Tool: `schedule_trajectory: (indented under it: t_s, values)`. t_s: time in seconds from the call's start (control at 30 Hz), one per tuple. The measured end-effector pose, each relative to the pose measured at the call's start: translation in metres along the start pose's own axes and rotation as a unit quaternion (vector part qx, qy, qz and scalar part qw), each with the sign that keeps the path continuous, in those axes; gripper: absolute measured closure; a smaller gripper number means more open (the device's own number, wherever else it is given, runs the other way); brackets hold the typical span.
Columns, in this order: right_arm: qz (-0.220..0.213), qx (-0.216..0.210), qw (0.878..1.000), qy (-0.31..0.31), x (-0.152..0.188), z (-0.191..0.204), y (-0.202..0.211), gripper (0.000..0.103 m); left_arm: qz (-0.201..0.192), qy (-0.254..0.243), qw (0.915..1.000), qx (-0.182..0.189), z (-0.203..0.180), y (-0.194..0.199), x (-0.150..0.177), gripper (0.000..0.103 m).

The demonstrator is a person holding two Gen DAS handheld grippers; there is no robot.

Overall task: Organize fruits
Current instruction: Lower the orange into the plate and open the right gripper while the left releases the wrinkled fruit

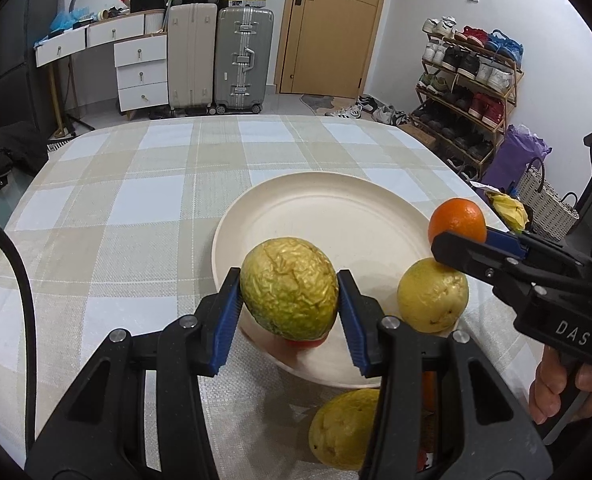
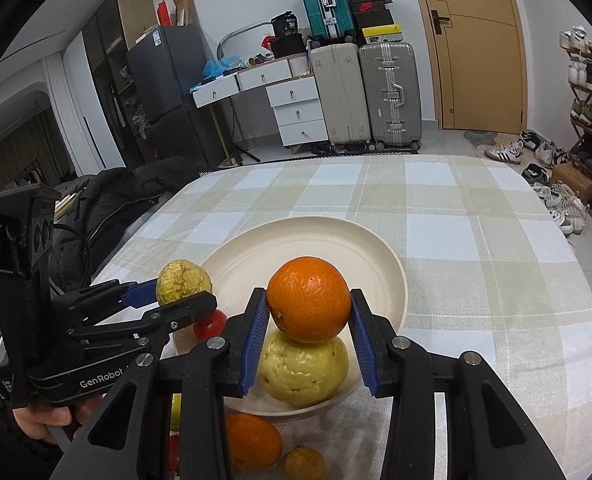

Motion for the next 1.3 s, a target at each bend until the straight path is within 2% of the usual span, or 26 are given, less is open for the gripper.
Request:
schedule_trajectory:
  t_s: [0.67,0.87,0.93,1.0,1.03,1.07,1.17,1.23,1.3]
  values:
    - [0.008,0.012,1.0,0.013,0.003,0.004,-0.007,0.062,0.006,0.011,0.9999,-0.001,0.001,-0.005,0.001,0.059]
    - [0.005,0.017,1.0,0.015,0.006,0.005,-0.003,0.05,0.009,0.006,0.9999,-0.009,0.0,-0.005,0.001,0.055]
    - [0.001,0.022,1.0,0.016,0.007,0.005,0.001,0.038,0.008,0.005,0.9998,-0.015,0.0,-0.002,0.002,0.043]
    - [-0.007,0.023,1.0,0.012,0.009,0.004,0.006,0.018,-0.001,0.003,0.9998,-0.02,-0.001,0.005,0.003,0.031]
    - [-0.012,0.024,1.0,0.009,0.011,0.004,0.01,0.014,-0.008,0.003,0.9997,-0.022,-0.001,0.009,0.004,0.021]
    - [-0.017,0.024,1.0,0.006,0.012,0.003,0.013,0.009,-0.014,0.002,0.9996,-0.024,-0.001,0.014,0.006,0.018]
    - [-0.019,0.024,1.0,0.001,0.017,0.0,0.022,0.006,-0.023,0.003,0.9994,-0.024,-0.001,0.025,0.009,0.015]
    - [-0.019,0.027,0.999,0.001,0.02,-0.002,0.026,0.003,-0.024,0.002,0.9995,-0.023,-0.003,0.032,0.012,0.004]
    - [-0.018,0.03,0.999,0.002,0.024,-0.004,0.031,0.001,-0.031,-0.003,0.9992,-0.024,-0.005,0.039,0.017,0.001]
Point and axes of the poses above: each gripper's, at about its wrist camera, not at the fingertips, and y roughly against the way its jaws point, z to its left, x to its underside, the point moved 2 cm from there along -y, roughly the way its jaws point, and after that the axes turned 13 degrees about z, right-handed, at the moved point
